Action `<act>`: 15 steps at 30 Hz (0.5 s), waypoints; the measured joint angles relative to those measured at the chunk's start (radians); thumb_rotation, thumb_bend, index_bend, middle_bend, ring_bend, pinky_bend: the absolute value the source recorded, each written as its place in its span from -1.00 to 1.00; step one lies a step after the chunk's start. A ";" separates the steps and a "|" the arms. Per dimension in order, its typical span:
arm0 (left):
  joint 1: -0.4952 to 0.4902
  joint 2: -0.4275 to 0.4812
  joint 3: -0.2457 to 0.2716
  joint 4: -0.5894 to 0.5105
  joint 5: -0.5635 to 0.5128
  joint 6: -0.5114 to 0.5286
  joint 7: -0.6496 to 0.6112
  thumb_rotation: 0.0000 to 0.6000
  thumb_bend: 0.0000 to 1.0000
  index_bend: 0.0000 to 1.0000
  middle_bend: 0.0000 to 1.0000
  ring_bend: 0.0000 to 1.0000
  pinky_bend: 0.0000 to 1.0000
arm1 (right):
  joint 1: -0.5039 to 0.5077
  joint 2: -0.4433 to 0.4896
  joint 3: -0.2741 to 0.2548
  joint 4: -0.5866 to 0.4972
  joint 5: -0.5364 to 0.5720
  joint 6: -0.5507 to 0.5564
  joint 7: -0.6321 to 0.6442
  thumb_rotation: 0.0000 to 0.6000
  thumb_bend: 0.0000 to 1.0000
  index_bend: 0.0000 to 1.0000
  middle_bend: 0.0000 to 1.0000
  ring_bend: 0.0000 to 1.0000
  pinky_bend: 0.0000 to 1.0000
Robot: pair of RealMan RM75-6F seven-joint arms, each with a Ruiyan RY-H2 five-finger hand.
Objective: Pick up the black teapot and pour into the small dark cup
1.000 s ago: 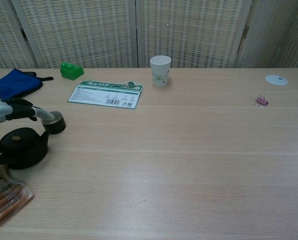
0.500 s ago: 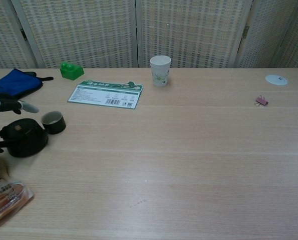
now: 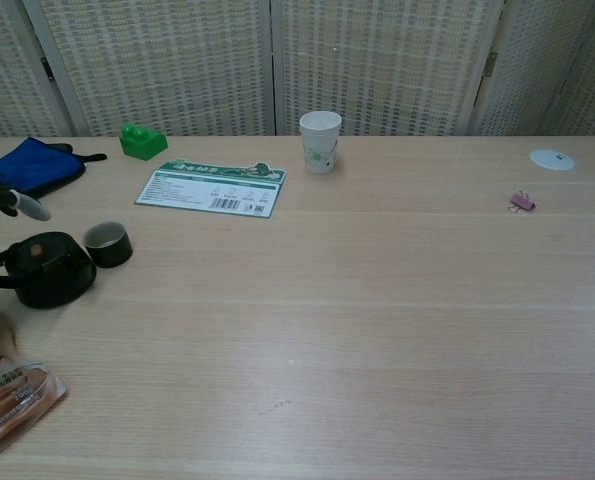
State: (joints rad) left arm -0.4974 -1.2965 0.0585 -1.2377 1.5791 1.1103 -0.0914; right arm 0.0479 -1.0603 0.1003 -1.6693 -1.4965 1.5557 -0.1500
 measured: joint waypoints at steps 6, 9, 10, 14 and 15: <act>0.010 0.012 0.011 -0.061 0.030 0.030 0.032 1.00 -0.56 -0.33 -0.51 -0.44 -0.93 | 0.004 -0.002 0.001 0.005 -0.001 -0.004 0.004 1.00 -0.81 -0.52 -0.53 -0.66 -0.50; 0.011 0.007 0.010 -0.066 0.032 0.031 0.049 1.00 -0.56 -0.28 -0.46 -0.40 -0.93 | 0.004 -0.001 0.001 0.005 -0.001 -0.004 0.004 1.00 -0.81 -0.52 -0.53 -0.66 -0.50; 0.010 0.005 0.010 -0.067 0.031 0.028 0.058 1.00 -0.56 -0.26 -0.44 -0.38 -0.93 | 0.004 0.000 0.001 0.005 -0.001 -0.003 0.004 1.00 -0.81 -0.52 -0.53 -0.66 -0.50; 0.011 0.001 0.009 -0.073 0.018 0.012 0.089 1.00 -0.56 -0.21 -0.36 -0.31 -0.93 | 0.002 0.005 0.003 0.004 0.001 0.001 0.005 1.00 -0.81 -0.52 -0.53 -0.66 -0.50; 0.011 0.001 0.008 -0.074 0.013 0.009 0.097 1.00 -0.56 -0.20 -0.34 -0.29 -0.93 | 0.002 0.007 0.005 0.004 0.001 0.003 0.004 1.00 -0.81 -0.52 -0.53 -0.66 -0.50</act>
State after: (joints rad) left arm -0.4864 -1.2958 0.0664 -1.3121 1.5924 1.1190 0.0053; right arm 0.0495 -1.0537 0.1049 -1.6653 -1.4952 1.5583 -0.1456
